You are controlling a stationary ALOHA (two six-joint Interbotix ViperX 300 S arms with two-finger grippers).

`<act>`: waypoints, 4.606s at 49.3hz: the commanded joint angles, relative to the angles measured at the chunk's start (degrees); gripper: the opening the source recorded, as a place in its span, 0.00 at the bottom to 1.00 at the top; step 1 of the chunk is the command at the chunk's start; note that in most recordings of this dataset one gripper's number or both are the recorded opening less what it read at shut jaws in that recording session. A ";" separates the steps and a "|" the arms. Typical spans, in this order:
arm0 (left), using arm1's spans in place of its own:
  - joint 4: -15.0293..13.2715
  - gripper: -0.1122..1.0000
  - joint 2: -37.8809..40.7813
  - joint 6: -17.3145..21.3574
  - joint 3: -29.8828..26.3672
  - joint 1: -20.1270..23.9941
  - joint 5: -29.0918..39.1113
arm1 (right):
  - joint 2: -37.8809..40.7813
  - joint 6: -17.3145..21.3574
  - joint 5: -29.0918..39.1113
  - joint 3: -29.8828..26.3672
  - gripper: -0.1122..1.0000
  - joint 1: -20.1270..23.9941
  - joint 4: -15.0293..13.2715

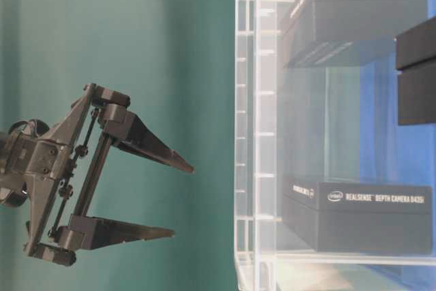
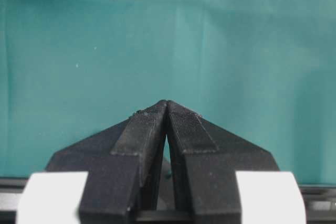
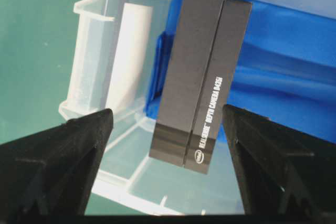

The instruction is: Take the box out of the case with the right arm.

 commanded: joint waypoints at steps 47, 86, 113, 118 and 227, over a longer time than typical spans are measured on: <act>0.18 0.10 0.00 0.00 -0.35 -0.18 -0.26 | -1.23 0.00 -0.44 -1.32 0.88 0.18 0.09; 0.18 0.10 0.00 0.00 -0.35 -0.18 -0.26 | -0.79 0.09 -0.44 -1.32 0.88 0.26 0.18; 0.18 0.10 0.00 -0.09 -0.35 -0.18 -0.26 | 1.93 0.09 -0.53 -0.26 0.89 0.53 0.35; 0.18 0.10 0.00 -0.18 -0.35 -0.18 -0.18 | 2.90 0.18 -1.14 0.18 0.89 0.53 0.35; 0.09 0.10 -0.26 -0.44 0.26 -0.18 1.49 | 7.56 6.68 -11.78 8.17 0.75 0.09 0.26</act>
